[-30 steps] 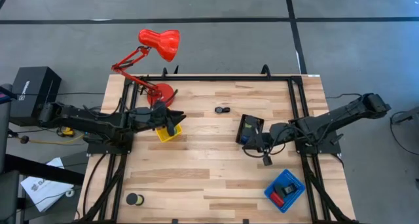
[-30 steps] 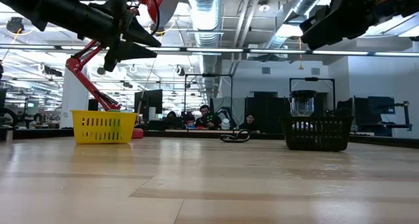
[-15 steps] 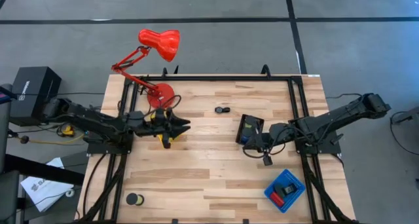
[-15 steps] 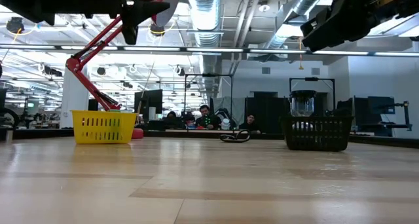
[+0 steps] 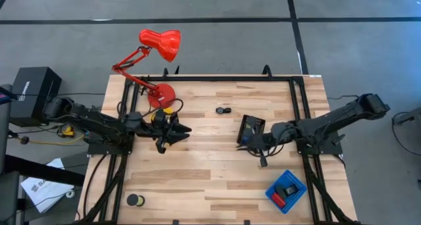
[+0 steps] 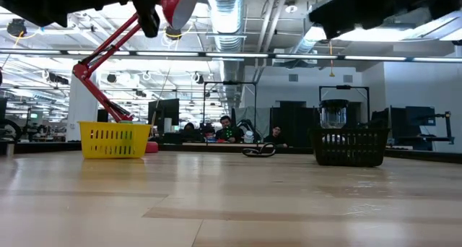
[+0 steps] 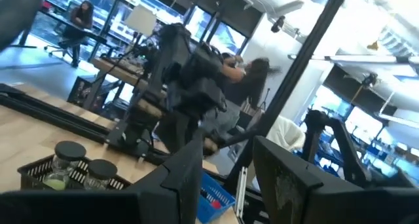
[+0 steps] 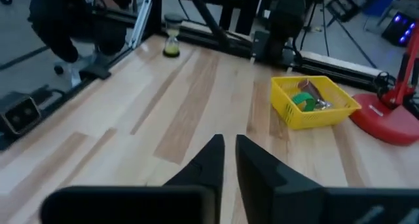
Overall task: Pick & Place Office items
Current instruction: Move the green hourglass to the center of the table
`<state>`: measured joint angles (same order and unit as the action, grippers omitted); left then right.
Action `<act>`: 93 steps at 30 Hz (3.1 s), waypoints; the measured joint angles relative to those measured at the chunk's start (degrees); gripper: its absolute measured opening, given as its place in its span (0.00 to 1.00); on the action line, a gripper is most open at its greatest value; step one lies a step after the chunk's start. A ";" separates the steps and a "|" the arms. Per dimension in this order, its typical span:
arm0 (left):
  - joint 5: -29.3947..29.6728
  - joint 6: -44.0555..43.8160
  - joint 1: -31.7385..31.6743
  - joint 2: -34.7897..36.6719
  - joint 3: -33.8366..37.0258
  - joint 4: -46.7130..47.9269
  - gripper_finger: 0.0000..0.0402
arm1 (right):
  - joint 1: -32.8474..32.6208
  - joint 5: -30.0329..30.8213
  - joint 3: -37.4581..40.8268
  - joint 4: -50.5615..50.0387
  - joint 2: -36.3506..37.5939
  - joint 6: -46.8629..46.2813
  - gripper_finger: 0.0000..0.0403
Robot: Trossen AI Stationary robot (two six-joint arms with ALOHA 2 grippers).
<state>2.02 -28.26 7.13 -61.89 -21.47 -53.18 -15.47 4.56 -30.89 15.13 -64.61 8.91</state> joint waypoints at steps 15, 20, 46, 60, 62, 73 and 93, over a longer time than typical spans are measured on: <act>6.38 27.26 10.88 0.65 -17.43 21.25 0.33 | 0.61 0.39 -7.43 -4.64 -10.15 1.62 0.27; 13.31 24.28 13.81 0.28 -29.22 47.71 0.33 | 0.55 0.22 -7.41 -7.17 -10.28 0.89 0.27; 18.66 7.74 24.77 -10.68 -50.47 84.82 0.47 | 1.05 -0.19 -7.41 -7.70 -10.82 -7.46 0.27; -5.12 -37.22 31.64 -21.49 -51.91 121.24 0.46 | 0.88 -0.17 -7.41 -11.30 -10.82 -7.46 0.27; -6.56 -42.10 33.42 -22.75 -51.89 123.36 0.48 | 0.88 -0.17 -7.41 -11.93 -10.82 -7.46 0.27; -11.32 -59.19 40.25 -28.30 -51.89 122.71 0.66 | 1.01 -0.15 -7.41 -11.95 -10.82 -6.97 0.27; -8.85 -77.23 49.06 -29.23 -51.84 121.75 0.70 | 5.28 -0.15 -7.41 -12.36 -10.82 -6.97 0.27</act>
<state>-6.82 -105.49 56.18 -91.12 -73.32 68.57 -10.18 4.40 -38.30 2.77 -75.44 1.93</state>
